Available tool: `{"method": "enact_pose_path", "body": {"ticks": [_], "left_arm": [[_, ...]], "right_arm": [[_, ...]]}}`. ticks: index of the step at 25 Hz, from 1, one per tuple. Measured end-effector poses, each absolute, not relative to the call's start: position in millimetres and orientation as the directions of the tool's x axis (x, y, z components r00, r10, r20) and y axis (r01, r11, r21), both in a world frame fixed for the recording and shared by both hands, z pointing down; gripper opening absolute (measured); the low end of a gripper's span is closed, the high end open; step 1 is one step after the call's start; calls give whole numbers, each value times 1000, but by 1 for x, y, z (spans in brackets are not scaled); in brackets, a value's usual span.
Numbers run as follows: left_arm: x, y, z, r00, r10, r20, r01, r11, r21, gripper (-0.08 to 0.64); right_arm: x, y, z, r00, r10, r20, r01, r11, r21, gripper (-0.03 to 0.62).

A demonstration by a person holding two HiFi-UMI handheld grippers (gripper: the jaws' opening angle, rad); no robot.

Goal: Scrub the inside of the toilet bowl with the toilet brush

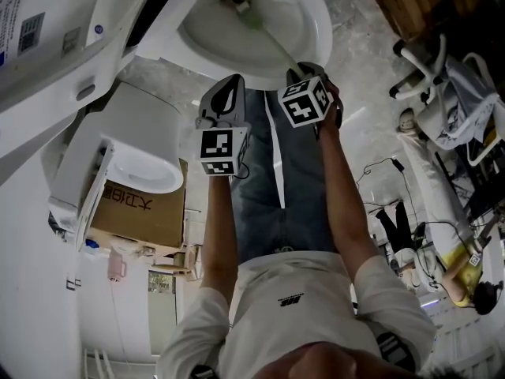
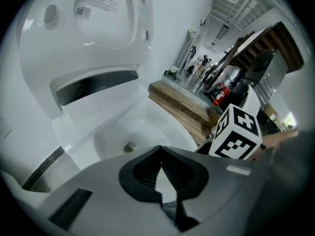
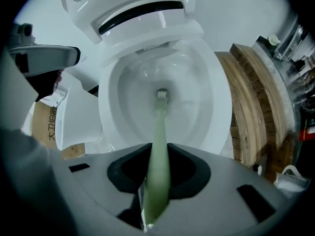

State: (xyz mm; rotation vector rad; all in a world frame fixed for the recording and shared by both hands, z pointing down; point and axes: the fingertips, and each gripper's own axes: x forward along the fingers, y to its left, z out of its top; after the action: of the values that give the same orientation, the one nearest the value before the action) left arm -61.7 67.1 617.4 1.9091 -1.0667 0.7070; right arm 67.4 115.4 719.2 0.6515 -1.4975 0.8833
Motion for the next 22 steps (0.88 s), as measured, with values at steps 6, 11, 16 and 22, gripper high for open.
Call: {"method": "enact_pose_path", "body": {"ticks": [6,11,16,22], "left_arm": [[-68,65,618,466,-381,799,-881,-280,381,9],[-72,66,621,466,-372,803,-881,-276,384,9],[-73,66,623,470,-421,776,-881,-275,385,9],[-76,68,623,465,-409,785,-883,-272,382,9]], "right_arm": [[61,107,739,-111,117,987,-814,559,-158,86],[54,96,755,-108,123,986,-817,554,-159,86],[46,85,763,-107,118,987,-813,561,-156,86],[50,93,763,-97,133,986,-802,576,-157,86]]}}
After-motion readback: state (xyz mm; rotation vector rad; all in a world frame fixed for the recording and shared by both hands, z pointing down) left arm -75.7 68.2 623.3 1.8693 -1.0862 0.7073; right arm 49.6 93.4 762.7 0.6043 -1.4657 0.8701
